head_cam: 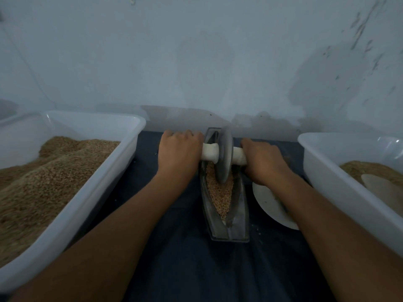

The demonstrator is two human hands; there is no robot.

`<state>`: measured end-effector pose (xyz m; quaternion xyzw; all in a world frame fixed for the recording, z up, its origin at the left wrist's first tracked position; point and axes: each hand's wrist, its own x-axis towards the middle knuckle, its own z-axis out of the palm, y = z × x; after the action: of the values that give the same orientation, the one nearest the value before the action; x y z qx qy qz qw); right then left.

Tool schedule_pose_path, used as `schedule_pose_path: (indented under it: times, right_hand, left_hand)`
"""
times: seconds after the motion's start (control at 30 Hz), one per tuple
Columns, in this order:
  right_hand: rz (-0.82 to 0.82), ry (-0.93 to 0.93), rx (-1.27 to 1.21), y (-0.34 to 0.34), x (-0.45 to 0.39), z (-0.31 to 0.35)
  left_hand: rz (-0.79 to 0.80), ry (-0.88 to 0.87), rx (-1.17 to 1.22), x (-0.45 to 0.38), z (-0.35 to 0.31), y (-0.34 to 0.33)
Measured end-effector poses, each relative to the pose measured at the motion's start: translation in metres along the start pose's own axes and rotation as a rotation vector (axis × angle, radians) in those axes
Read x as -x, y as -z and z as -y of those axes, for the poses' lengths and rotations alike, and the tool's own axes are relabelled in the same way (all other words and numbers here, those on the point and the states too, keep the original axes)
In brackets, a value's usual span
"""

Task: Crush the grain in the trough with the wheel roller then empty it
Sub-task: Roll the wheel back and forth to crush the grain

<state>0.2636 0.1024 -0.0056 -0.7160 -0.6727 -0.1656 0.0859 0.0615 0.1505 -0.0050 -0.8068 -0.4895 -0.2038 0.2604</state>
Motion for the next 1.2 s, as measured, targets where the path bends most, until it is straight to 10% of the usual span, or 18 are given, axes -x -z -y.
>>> schedule_pose_path:
  times: [0.77,1.2]
  right_hand:
    - [-0.266,0.127,0.101,0.022,0.073,0.021]
    - [-0.034,0.059,0.101,0.015,0.008,0.012]
  left_hand:
    - [0.047,-0.002,0.028,0.046,0.002,0.024]
    - [0.115,0.055,0.053,0.014,0.006,-0.005]
